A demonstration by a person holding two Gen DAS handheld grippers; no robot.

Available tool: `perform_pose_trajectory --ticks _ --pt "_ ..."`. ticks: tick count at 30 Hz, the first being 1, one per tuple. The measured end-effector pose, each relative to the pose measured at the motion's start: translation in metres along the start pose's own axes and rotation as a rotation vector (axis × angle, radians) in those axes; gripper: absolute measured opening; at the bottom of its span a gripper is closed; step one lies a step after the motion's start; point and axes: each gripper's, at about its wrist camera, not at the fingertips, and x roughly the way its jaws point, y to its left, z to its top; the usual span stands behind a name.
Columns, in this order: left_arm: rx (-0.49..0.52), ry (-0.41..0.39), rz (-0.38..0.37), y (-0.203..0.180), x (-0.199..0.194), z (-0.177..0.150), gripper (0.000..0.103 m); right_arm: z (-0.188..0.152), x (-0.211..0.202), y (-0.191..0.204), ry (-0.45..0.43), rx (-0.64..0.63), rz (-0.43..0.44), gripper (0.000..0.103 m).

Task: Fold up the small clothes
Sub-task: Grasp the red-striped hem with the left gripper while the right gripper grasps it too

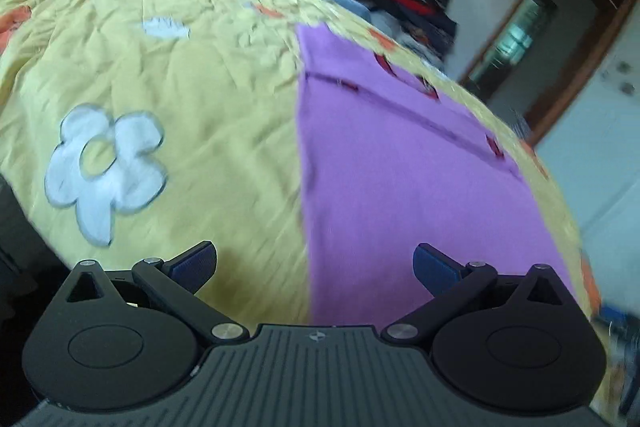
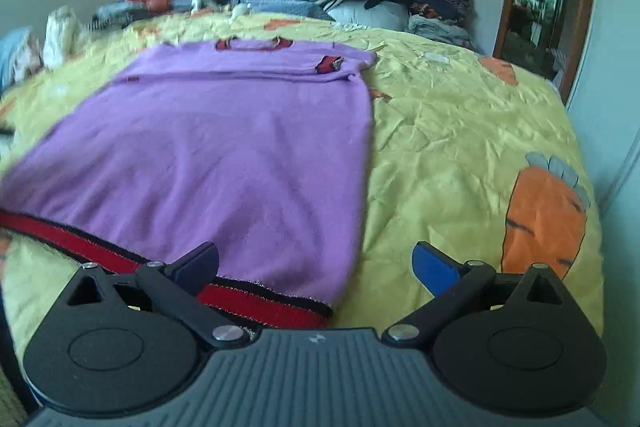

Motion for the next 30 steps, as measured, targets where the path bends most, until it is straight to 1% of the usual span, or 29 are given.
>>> perform_pose_trajectory --ticks 1,3,4,5,6,7,8,10,11,12,14,15,16,18,19,21,24,27,28,29,30 --pt "0.012 0.020 -0.011 0.003 -0.001 -0.006 0.103 -0.001 -0.001 -0.004 -0.017 0.039 0.003 0.103" --pt "0.001 0.047 -0.097 0.009 -0.002 -0.017 0.103 -0.005 -0.001 -0.013 -0.045 0.115 0.045 0.103" --pt "-0.006 0.040 -0.129 0.011 -0.005 -0.022 0.103 -0.005 0.001 -0.017 -0.032 0.153 0.060 0.103" --pt "-0.004 0.021 -0.139 0.010 -0.008 -0.026 0.103 -0.005 0.004 -0.021 -0.012 0.196 0.071 0.103" --pt "-0.002 0.014 -0.150 0.009 -0.009 -0.030 0.103 -0.006 0.007 -0.024 0.006 0.235 0.068 0.103" --pt "-0.008 0.026 -0.182 0.008 -0.009 -0.033 0.103 -0.007 0.009 -0.024 0.013 0.239 0.055 0.103" --pt "-0.020 0.039 -0.238 0.009 -0.007 -0.037 0.103 -0.007 0.009 -0.022 0.016 0.208 0.028 0.103" --pt "-0.042 0.034 -0.271 0.013 -0.006 -0.043 0.103 -0.011 0.004 -0.012 -0.032 0.114 -0.029 0.103" --pt "-0.047 0.031 -0.288 0.014 -0.006 -0.044 0.103 -0.013 0.002 -0.008 -0.046 0.071 -0.037 0.103" --pt "-0.065 0.023 -0.307 0.017 -0.006 -0.046 0.103 -0.013 0.001 -0.004 -0.041 0.034 -0.035 0.103" --pt "-0.100 -0.028 -0.313 0.018 -0.012 -0.048 0.103 -0.012 -0.001 -0.004 -0.040 0.035 -0.034 0.103" --pt "-0.088 -0.041 -0.317 0.016 -0.017 -0.052 0.103 -0.012 -0.001 -0.005 -0.040 0.039 -0.033 0.103" --pt "-0.066 -0.042 -0.332 0.013 -0.020 -0.054 0.103 -0.012 0.000 -0.004 -0.024 0.032 -0.027 0.103" --pt "-0.056 -0.017 -0.361 0.009 -0.014 -0.057 0.101 -0.013 0.003 -0.003 0.014 0.016 -0.011 0.103" --pt "-0.056 -0.006 -0.372 0.007 -0.011 -0.058 0.099 -0.015 0.002 -0.003 0.014 0.017 -0.004 0.103" --pt "-0.072 0.000 -0.371 0.006 -0.005 -0.061 0.098 -0.016 0.005 -0.004 0.021 0.036 0.052 0.103" --pt "-0.106 0.011 -0.398 0.009 0.003 -0.061 0.096 -0.017 0.005 -0.003 0.011 0.059 0.061 0.103" --pt "-0.130 0.008 -0.394 0.012 0.003 -0.062 0.089 -0.018 0.004 -0.001 0.003 0.063 0.078 0.103" --pt "-0.143 0.010 -0.391 0.015 0.002 -0.064 0.082 -0.018 0.004 -0.002 0.001 0.071 0.082 0.103" --pt "-0.163 0.016 -0.383 0.018 0.002 -0.064 0.070 -0.017 0.004 -0.003 0.000 0.080 0.089 0.103" --pt "-0.183 0.023 -0.378 0.023 0.003 -0.064 0.063 -0.017 0.004 -0.004 0.002 0.089 0.098 0.103"
